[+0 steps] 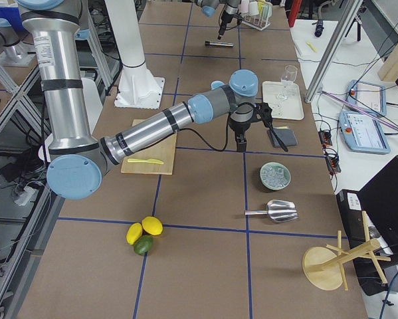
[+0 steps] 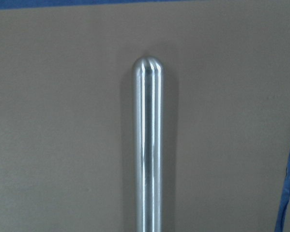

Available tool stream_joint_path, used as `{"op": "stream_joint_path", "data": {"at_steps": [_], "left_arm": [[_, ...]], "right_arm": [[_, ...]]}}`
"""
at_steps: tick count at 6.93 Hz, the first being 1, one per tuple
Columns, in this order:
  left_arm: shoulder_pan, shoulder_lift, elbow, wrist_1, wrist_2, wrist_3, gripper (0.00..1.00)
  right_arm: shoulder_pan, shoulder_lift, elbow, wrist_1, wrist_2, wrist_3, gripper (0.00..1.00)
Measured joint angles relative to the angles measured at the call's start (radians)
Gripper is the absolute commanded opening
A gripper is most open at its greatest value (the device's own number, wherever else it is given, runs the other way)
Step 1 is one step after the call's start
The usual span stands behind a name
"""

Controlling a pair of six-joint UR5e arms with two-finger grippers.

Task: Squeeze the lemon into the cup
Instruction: 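Reach the left gripper to the steel muddler and grasp it upright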

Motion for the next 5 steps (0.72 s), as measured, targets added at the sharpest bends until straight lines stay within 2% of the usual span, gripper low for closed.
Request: {"op": "stream_joint_path", "data": {"at_steps": [5], "left_arm": [[0.019,-0.063,0.108,-0.051,0.075,-0.012,1.00]], "right_arm": [[0.008,-0.006,0.010,0.000,0.001,-0.004,1.00]]}}
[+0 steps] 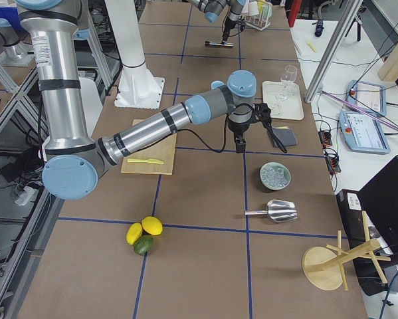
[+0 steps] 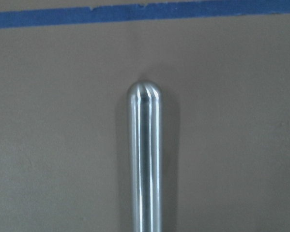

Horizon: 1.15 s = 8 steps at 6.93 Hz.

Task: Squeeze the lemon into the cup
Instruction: 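Reach the left gripper to the steel muddler and grasp it upright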

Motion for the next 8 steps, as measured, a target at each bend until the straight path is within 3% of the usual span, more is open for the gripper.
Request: {"op": "stream_joint_path", "data": {"at_steps": [3,4,5,6,7,8], "left_arm": [[0.009,-0.002,0.031,-0.034,0.006,-0.003,1.00],[0.013,-0.002,0.034,-0.038,0.006,-0.003,0.75],[0.017,-0.002,0.035,-0.040,0.006,-0.004,0.38],[0.019,-0.002,0.035,-0.041,0.006,-0.004,0.17],[0.019,-0.001,0.035,-0.042,0.006,-0.004,0.00],[0.020,-0.001,0.034,-0.042,0.006,-0.004,0.00]], "right_arm": [[0.002,0.002,0.001,-0.001,0.000,0.000,1.00],[0.002,0.003,0.001,-0.001,0.000,0.000,1.00],[0.002,0.004,0.001,-0.001,0.000,0.001,1.00],[0.002,0.006,0.001,-0.001,0.000,0.001,1.00],[0.001,0.007,0.001,-0.002,0.000,0.002,1.00],[0.001,0.009,0.001,-0.002,0.000,0.002,1.00]]}}
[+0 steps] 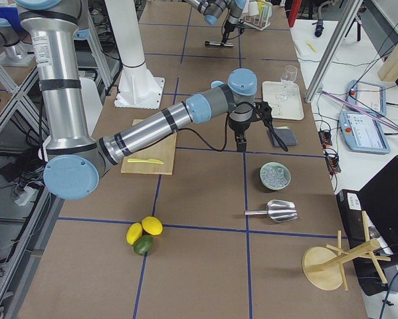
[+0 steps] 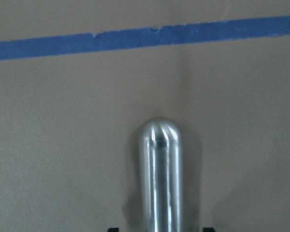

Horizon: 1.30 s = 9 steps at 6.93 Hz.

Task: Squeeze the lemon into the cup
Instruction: 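Reach the left gripper to the steel muddler and grasp it upright, then carry the steel muddler with the left gripper over the blue cup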

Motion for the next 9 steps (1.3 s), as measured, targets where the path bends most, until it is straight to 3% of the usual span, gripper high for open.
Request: {"op": "stream_joint_path", "data": {"at_steps": [2,6,7,9], "left_arm": [[-0.004,0.006,-0.052,0.004,0.016,-0.022,0.00],[-0.010,0.033,-0.429,0.047,0.250,-0.083,0.00],[-0.005,0.004,-0.511,0.049,0.317,-0.120,0.00],[0.059,-0.132,-0.570,0.029,0.423,-0.319,0.00]], "right_arm": [[0.000,0.003,0.000,-0.001,0.000,0.000,1.00],[0.005,-0.004,0.000,-0.004,-0.001,0.000,1.00],[0.006,-0.008,-0.002,-0.005,-0.001,0.000,1.00],[0.015,-0.019,-0.026,-0.007,-0.010,0.001,1.00]]}}
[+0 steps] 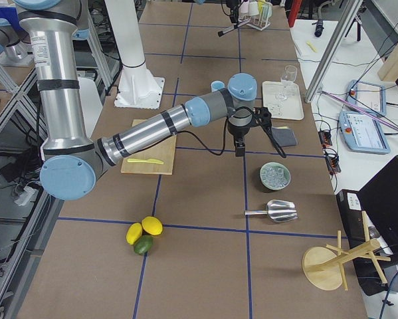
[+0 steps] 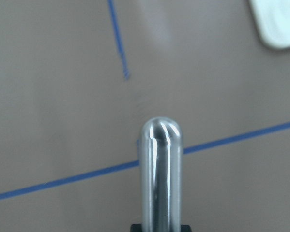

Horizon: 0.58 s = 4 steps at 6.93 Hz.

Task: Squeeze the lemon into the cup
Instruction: 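Carry the steel muddler with the left gripper over the blue cup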

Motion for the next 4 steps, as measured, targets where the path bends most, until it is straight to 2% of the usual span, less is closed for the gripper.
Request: {"op": "stream_joint_path", "data": {"at_steps": [2,4], "left_arm": [[0.150,-0.073,-0.038,-0.086,0.233,-0.188,0.00],[0.202,-0.077,-0.095,-0.211,0.354,-0.221,0.00]], "right_arm": [[0.038,-0.016,-0.061,0.005,-0.004,-0.045,1.00],[0.100,-0.060,-0.120,0.009,0.002,-0.167,1.00]]}}
